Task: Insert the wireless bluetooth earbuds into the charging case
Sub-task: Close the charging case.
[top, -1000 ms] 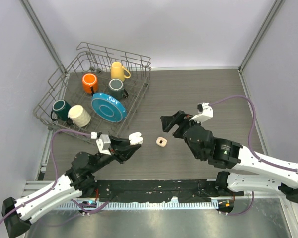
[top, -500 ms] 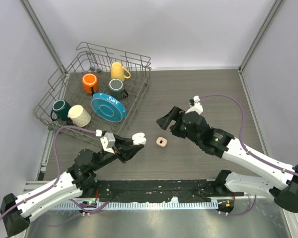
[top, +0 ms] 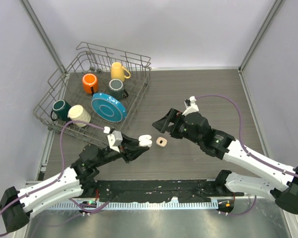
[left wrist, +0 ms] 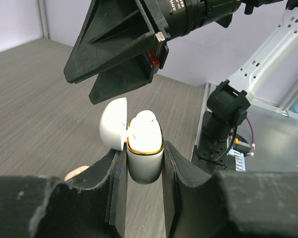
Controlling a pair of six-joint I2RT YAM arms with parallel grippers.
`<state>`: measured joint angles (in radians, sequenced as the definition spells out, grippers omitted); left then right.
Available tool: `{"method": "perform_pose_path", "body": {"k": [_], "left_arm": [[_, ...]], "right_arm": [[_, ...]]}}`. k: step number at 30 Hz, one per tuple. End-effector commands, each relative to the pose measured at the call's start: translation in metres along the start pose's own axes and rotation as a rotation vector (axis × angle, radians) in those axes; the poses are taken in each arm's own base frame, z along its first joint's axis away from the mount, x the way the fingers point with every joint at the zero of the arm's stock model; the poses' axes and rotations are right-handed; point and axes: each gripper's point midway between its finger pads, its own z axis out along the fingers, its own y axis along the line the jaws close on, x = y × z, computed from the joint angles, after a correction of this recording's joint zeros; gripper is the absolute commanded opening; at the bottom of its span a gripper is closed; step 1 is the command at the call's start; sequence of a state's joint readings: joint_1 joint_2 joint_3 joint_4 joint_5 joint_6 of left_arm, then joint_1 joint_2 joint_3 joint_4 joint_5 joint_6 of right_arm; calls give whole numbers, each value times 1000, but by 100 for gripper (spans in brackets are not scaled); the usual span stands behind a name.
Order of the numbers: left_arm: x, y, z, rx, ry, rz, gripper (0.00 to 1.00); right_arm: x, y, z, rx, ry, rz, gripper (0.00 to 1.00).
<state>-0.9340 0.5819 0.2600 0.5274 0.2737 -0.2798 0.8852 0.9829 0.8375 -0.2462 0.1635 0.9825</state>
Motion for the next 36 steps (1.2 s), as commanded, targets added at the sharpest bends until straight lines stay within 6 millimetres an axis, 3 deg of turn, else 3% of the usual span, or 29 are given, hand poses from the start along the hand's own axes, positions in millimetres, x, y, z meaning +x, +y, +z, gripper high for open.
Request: {"method": "perform_pose_path", "body": {"k": [1,5,10,19,36], "left_arm": [[-35,-14,4,65,-98,41,0],[-34,-16,4,74,-91,38,0],[-34,-16,6,75,-86,28,0],[-31,-16,8,78,-78,17,0],[-36,-15,9,65,-97,-13,0]], "right_arm": [[-8,37,-7,-129,17,-52,87],[1,42,-2,-137,77,-82,87],[9,26,5,-59,107,-93,87],[18,41,3,-113,140,-125,87],[40,45,-7,-145,224,-170,87]]}}
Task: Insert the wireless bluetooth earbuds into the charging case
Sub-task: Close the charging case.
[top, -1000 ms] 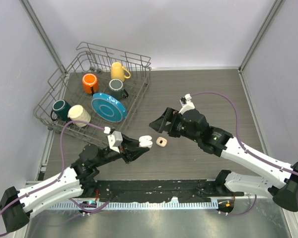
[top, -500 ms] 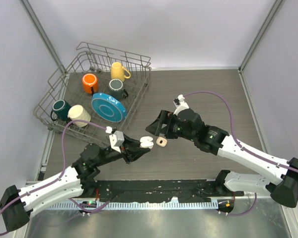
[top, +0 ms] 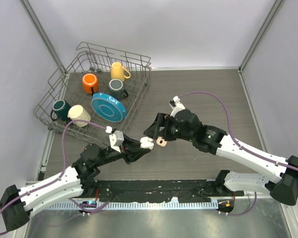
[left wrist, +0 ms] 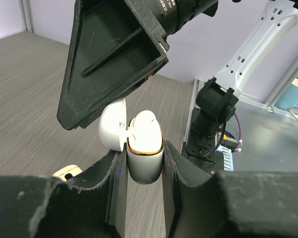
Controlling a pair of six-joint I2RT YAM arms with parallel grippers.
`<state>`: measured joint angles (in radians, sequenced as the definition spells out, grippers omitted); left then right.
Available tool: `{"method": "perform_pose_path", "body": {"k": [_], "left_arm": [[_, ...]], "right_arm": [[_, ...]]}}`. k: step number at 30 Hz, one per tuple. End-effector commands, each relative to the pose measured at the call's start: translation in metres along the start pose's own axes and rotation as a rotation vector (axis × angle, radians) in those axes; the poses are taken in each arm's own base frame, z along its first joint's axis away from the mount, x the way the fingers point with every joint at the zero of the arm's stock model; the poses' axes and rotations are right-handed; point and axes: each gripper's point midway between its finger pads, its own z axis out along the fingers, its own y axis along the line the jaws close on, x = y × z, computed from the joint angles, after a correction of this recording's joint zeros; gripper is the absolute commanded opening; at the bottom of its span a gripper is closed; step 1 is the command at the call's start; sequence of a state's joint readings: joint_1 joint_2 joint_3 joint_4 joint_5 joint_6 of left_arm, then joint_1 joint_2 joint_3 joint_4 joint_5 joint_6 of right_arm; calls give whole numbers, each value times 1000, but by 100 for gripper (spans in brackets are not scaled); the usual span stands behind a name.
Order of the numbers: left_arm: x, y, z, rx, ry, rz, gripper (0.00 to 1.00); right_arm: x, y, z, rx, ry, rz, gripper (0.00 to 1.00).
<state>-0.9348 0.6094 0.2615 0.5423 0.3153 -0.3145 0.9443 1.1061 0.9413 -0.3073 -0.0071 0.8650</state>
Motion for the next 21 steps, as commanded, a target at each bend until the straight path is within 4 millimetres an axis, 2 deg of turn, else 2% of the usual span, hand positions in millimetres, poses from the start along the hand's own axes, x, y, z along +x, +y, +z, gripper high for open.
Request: {"method": "perform_pose_path", "body": {"k": [1,21], "left_arm": [[-41,-9,7,27,-118,29,0],[-37,0,7,-17,-112,6,0]], "right_arm": [[-4,21,-12,-75,-9,-29,87],[15,20,-23,-121,7,-27,88]]}}
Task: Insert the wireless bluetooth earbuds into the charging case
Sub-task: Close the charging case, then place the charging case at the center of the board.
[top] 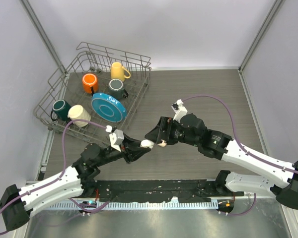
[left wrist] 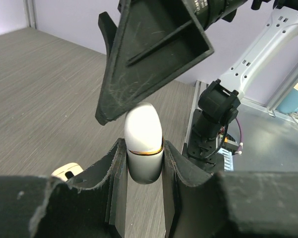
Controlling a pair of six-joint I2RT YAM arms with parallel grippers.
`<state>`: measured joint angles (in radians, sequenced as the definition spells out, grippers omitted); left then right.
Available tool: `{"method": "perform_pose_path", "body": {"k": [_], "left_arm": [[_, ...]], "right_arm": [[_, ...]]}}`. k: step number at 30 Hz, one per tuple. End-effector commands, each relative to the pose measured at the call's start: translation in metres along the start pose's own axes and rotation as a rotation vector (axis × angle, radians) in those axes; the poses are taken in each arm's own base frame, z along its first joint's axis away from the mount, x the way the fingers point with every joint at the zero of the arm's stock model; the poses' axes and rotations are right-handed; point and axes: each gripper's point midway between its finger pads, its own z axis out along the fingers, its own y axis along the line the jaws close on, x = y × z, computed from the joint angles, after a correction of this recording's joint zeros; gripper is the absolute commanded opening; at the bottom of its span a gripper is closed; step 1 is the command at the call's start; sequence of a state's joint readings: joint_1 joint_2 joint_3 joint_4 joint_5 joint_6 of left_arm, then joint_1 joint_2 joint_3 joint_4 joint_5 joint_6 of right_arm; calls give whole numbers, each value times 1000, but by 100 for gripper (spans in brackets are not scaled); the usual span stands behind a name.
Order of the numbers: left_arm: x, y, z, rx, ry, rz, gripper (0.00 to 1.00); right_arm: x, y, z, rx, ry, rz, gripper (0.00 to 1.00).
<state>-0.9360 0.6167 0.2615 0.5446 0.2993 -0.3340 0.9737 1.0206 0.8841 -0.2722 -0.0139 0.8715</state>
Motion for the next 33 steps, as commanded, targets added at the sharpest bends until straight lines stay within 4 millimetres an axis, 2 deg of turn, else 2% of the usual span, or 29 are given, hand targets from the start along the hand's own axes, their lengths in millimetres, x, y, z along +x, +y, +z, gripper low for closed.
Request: {"method": "perform_pose_path", "body": {"k": [1,5,8,9,10,11,12,13,14,16,20,25,33], "left_arm": [[-37,-4,6,-1,-110,22,0],[-35,-2,6,-12,-97,11,0],[-32,-1,7,-18,-77,4,0],[-36,-1,9,-17,-76,4,0],[-27,-3,9,-5,-27,-7,0],[-20,-3,12,-6,18,-14,0],[-14,-1,13,-14,60,-18,0],[-11,0,14,-35,123,-39,0],[-7,3,15,-59,153,-51,0],[2,10,17,-112,225,-99,0],[21,17,25,-171,314,-171,0],[53,11,37,-159,422,-224,0],[105,16,46,-240,548,-371,0]], "right_arm": [[9,9,-7,-43,22,-25,87],[16,8,-8,-18,45,-64,87],[5,-4,-11,61,-22,-61,87],[-6,-15,-13,124,-92,-33,87],[-9,-27,-18,179,-120,-14,88],[-20,-35,-28,218,-188,26,88],[-29,-53,-34,296,-275,89,88],[-29,-65,-41,339,-302,110,90],[-36,-67,-54,327,-352,140,90],[-39,-83,-67,365,-424,209,90],[-44,-102,-95,387,-528,295,90],[-49,-115,-123,396,-595,328,90],[-47,-119,-125,423,-590,293,90]]}}
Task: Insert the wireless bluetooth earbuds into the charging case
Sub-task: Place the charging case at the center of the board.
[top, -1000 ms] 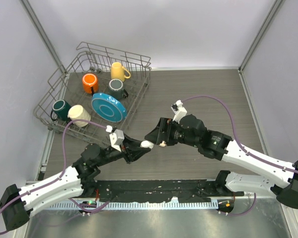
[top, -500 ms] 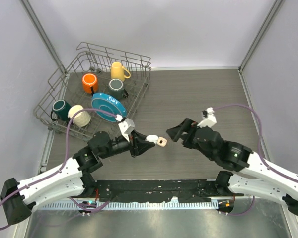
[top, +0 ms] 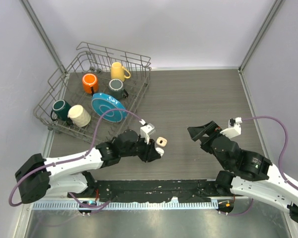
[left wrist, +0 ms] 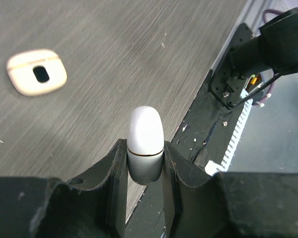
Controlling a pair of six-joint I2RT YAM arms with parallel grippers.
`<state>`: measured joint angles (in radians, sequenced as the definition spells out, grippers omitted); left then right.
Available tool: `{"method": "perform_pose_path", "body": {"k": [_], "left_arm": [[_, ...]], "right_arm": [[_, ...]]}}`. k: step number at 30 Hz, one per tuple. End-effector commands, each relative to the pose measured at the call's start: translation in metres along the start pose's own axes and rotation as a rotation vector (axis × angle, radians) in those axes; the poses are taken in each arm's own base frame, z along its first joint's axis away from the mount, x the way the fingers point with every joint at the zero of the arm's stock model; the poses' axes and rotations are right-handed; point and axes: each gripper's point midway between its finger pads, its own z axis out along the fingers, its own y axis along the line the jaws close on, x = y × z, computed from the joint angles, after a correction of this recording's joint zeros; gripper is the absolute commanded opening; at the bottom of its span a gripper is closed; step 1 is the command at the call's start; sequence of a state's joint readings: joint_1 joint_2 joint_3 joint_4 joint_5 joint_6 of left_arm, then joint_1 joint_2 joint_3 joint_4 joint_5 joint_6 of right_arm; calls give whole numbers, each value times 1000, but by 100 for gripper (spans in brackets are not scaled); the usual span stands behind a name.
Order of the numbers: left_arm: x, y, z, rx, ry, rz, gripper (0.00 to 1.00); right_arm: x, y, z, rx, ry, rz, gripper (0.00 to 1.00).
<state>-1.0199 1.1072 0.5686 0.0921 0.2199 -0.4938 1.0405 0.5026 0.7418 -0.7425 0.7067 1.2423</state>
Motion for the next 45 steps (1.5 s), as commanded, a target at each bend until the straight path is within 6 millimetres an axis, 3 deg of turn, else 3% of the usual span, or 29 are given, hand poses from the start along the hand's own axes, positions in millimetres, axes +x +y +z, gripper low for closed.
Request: {"method": "perform_pose_path", "body": {"k": [1,9,20,35,45], "left_arm": [[-11,-7,15,-10,-19,-80,0],[11,3,44,-48,62,-164,0],[28,17,68,-106,101,-248,2],[54,42,82,-237,164,-327,14],[64,49,72,-279,200,-312,26]], "right_arm": [[-7,-5,4,34,-47,-10,90],[-1,-7,5,41,-25,-36,90],[-1,-11,2,25,-24,-15,90],[8,-13,7,50,2,-41,90],[10,-15,9,56,6,-37,90]]}}
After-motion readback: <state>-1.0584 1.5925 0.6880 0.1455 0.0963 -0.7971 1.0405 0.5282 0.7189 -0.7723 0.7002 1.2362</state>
